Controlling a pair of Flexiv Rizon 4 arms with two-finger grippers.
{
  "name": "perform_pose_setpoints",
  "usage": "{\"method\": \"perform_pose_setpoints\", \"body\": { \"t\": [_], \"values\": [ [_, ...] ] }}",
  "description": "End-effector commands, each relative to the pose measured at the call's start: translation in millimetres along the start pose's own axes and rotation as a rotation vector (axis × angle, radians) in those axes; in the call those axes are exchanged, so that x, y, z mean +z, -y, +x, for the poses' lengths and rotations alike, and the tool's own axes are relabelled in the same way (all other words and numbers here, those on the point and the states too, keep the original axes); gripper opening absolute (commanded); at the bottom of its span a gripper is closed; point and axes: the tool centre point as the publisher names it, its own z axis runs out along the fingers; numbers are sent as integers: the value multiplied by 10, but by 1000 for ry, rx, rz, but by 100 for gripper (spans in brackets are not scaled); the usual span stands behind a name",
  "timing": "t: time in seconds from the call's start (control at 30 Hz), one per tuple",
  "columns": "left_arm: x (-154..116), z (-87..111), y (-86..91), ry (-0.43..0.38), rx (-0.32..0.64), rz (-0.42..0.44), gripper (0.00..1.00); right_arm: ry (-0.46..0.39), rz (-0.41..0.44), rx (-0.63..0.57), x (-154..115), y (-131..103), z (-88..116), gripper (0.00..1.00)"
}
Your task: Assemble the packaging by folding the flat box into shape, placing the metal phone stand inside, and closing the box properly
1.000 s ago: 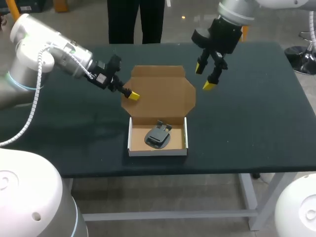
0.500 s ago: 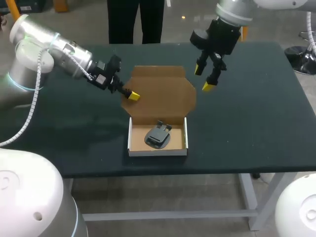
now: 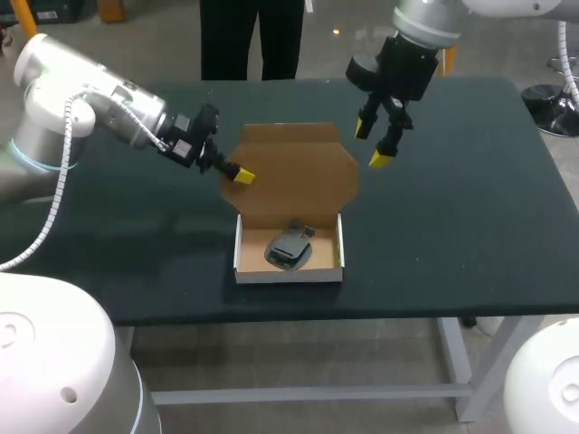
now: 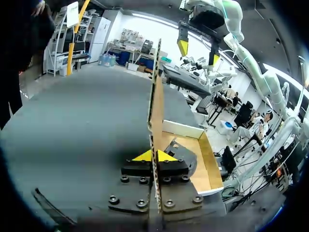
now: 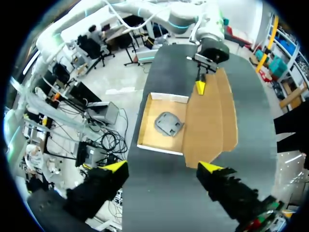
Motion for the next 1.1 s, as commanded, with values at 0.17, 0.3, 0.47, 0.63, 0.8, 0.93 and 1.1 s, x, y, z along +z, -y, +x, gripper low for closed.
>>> {"method": "perform_pose_setpoints", "body": {
  "t": [0.17,0.3,0.47,0.63,0.8,0.93,1.1],
  "values": [
    [-16,42,-25,1,39,13,0,-5,6,1,-16,-18,1,100],
    [-16,42,-25,1,39,13,0,-5,6,0,-17,-24,2,100],
    [-16,42,-25,1,39,13,0,-4,7,-1,-17,-28,3,100],
    [-16,42,-25,1,39,13,0,-2,10,-1,-36,-24,3,100],
    [-16,42,-25,1,39,13,0,-5,15,-1,-52,-45,-21,100],
    [-16,42,-25,1,39,13,0,-2,15,0,-65,-74,-37,100],
    [-7,89,-45,11,70,16,0,17,30,14,-72,-97,-46,100]
  ]
}}
